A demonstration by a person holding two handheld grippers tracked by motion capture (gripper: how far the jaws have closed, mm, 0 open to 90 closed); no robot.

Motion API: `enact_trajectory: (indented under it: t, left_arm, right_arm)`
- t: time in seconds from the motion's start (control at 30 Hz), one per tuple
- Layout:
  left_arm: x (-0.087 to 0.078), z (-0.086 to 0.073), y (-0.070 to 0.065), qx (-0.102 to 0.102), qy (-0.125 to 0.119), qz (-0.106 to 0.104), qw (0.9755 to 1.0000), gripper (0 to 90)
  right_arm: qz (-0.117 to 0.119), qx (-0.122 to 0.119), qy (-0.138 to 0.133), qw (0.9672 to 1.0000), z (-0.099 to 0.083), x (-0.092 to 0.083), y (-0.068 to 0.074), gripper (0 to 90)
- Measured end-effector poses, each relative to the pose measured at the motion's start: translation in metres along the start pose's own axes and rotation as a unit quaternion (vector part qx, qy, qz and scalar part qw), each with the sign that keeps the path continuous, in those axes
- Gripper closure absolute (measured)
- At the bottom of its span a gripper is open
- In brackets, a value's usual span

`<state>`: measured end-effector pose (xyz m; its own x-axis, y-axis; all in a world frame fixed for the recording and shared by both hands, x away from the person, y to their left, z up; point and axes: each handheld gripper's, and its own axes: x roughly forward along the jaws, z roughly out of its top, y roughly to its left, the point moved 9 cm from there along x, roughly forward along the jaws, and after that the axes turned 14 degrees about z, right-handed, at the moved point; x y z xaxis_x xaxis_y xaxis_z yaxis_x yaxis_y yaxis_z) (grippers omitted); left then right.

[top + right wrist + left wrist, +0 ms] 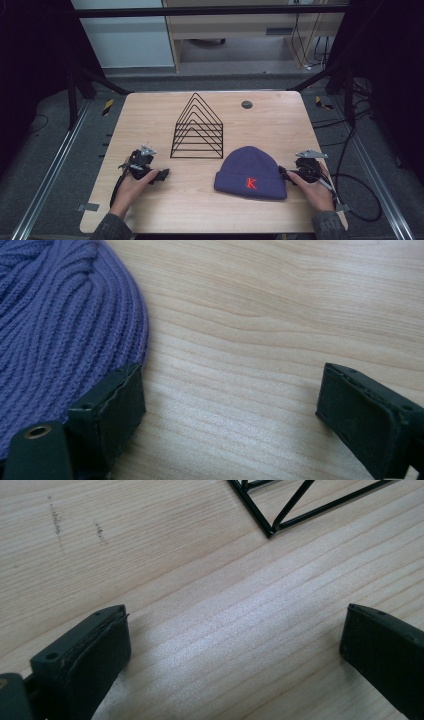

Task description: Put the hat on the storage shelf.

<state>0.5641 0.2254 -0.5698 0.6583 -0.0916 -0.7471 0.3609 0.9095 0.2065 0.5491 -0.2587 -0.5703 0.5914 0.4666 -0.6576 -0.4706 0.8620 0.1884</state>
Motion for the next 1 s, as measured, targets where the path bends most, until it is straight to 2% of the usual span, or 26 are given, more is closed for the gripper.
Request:
enact_trajectory:
  t: [0.07,0.17,0.2,0.23,0.33,0.37,0.4,0.5,0.6,0.7,0.87,0.97,1.0]
  left_arm:
    - [0.000,0.000,0.000,-0.002,-0.001,-0.001,1.0000,0.0]
    - [0.000,0.000,-0.001,-0.003,-0.002,-0.001,1.0000,0.0]
    - [0.000,0.000,-0.001,-0.003,-0.002,-0.001,1.0000,0.0]
    - [0.000,0.000,-0.001,-0.004,-0.003,0.000,1.0000,0.0]
    - [0.000,0.000,-0.001,-0.004,-0.003,0.000,1.0000,0.0]
    - [0.000,0.000,-0.001,-0.004,-0.003,0.000,1.0000,0.0]
    - [0.000,0.000,-0.001,-0.005,-0.002,0.000,1.0000,0.0]
    - [0.000,0.000,-0.001,-0.004,-0.002,0.000,1.0000,0.0]
    - [0.000,0.000,-0.001,-0.003,-0.003,0.000,1.0000,0.0]
    - [-0.001,-0.001,-0.002,-0.003,-0.003,0.000,1.0000,0.0]
    - [-0.001,0.000,-0.002,-0.003,-0.002,0.000,1.0000,0.0]
    - [-0.001,0.000,-0.002,-0.002,-0.002,0.000,1.0000,0.0]
    - [-0.001,-0.001,-0.002,0.000,-0.001,0.000,1.0000,0.0]
  right_arm:
    - [-0.003,0.003,0.003,1.0000,0.003,-0.002,0.000,13.0]
    - [-0.031,-0.007,-0.008,0.9995,0.018,-0.012,0.001,19.4]
    - [-0.031,-0.007,-0.008,0.9995,0.018,-0.012,0.001,19.4]
    - [-0.036,-0.024,-0.009,0.9990,0.030,-0.017,0.005,21.3]
    - [-0.014,-0.041,0.009,0.9990,0.046,-0.016,0.016,23.4]
    - [-0.014,-0.041,0.009,0.9990,0.046,-0.016,0.016,23.4]
    - [-0.004,-0.059,0.015,0.9982,0.058,-0.016,0.024,27.8]
    - [0.025,-0.074,0.031,0.9964,0.074,-0.012,0.036,29.9]
    - [0.048,-0.088,0.054,0.9935,0.086,-0.004,0.047,33.6]
    - [0.061,-0.104,0.074,0.9899,0.096,0.006,0.054,36.4]
    - [0.086,-0.119,0.094,0.9846,0.109,0.021,0.067,46.1]
    - [0.095,-0.121,0.103,0.9827,0.112,0.027,0.070,50.0]
    - [0.099,-0.119,0.115,0.9813,0.112,0.033,0.072,53.6]
